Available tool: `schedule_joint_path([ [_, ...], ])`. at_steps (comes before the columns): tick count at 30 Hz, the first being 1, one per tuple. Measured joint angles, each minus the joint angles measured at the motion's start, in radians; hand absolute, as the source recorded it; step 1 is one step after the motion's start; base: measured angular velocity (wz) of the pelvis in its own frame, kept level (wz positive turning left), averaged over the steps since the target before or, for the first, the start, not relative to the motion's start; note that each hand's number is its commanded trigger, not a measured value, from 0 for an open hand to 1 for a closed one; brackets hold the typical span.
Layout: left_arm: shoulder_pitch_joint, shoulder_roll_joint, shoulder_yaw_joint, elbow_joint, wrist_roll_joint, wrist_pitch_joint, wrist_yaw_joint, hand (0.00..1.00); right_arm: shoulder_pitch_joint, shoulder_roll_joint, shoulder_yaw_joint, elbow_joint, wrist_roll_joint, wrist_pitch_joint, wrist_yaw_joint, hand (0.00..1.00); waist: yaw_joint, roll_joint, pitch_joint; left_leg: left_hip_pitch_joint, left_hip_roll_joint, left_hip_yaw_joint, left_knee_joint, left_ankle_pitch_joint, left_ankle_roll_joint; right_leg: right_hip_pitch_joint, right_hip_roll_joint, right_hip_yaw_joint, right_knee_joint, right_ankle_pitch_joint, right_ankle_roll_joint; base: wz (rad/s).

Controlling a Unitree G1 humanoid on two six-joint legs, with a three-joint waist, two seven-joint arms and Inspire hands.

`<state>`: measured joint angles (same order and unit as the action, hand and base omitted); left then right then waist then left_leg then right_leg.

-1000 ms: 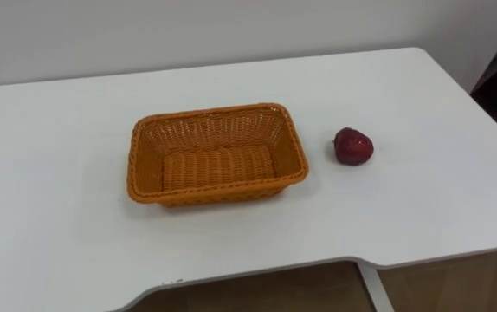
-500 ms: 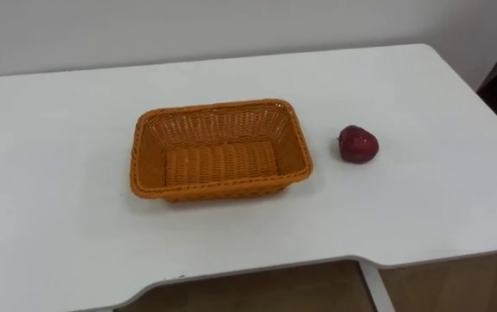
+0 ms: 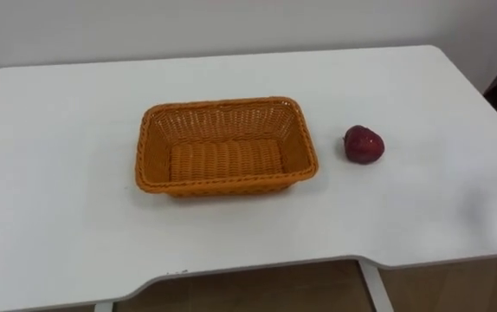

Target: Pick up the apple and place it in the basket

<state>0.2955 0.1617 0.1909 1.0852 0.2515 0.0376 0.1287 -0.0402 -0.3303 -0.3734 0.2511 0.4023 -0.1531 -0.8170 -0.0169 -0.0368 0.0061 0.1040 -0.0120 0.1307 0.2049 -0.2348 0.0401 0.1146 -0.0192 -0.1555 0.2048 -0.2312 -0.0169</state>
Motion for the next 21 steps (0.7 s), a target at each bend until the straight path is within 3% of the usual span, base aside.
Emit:
schedule_joint_path([
  [6, 0.002, 0.010, -0.002, -0.002, -0.001, 0.004, -0.027, 0.00, 0.005, -0.001, 0.100, 0.038, -0.008, 0.029, 0.226, 0.00, 0.001, 0.011, -0.0021, -0.005, -0.001, -0.001, 0.000, 0.001, 0.001, -0.002, -0.007, -0.007, -0.002, 0.000, 0.000, 0.00],
  [11, 0.002, 0.017, -0.003, -0.002, -0.001, -0.003, -0.027, 0.00, 0.005, -0.015, 0.179, 0.145, -0.009, 0.049, 0.400, 0.00, 0.022, -0.011, 0.0023, 0.008, 0.000, 0.000, -0.006, 0.002, 0.000, 0.010, -0.007, -0.010, -0.004, 0.000, 0.000, 0.01],
  [17, 0.004, 0.022, -0.010, -0.002, -0.001, -0.005, -0.027, 0.00, 0.005, -0.016, 0.223, 0.209, -0.015, 0.049, 0.494, 0.00, 0.040, -0.038, -0.0012, 0.013, 0.000, -0.002, -0.006, 0.002, 0.000, 0.030, -0.007, -0.015, -0.020, 0.004, 0.001, 0.00],
  [21, 0.004, 0.023, -0.011, -0.001, -0.001, -0.015, -0.023, 0.00, 0.005, -0.016, 0.238, 0.217, -0.021, 0.049, 0.526, 0.00, 0.051, -0.037, -0.0003, 0.013, -0.001, -0.002, -0.004, 0.002, 0.000, 0.030, -0.008, -0.016, -0.020, 0.007, 0.003, 0.00],
])
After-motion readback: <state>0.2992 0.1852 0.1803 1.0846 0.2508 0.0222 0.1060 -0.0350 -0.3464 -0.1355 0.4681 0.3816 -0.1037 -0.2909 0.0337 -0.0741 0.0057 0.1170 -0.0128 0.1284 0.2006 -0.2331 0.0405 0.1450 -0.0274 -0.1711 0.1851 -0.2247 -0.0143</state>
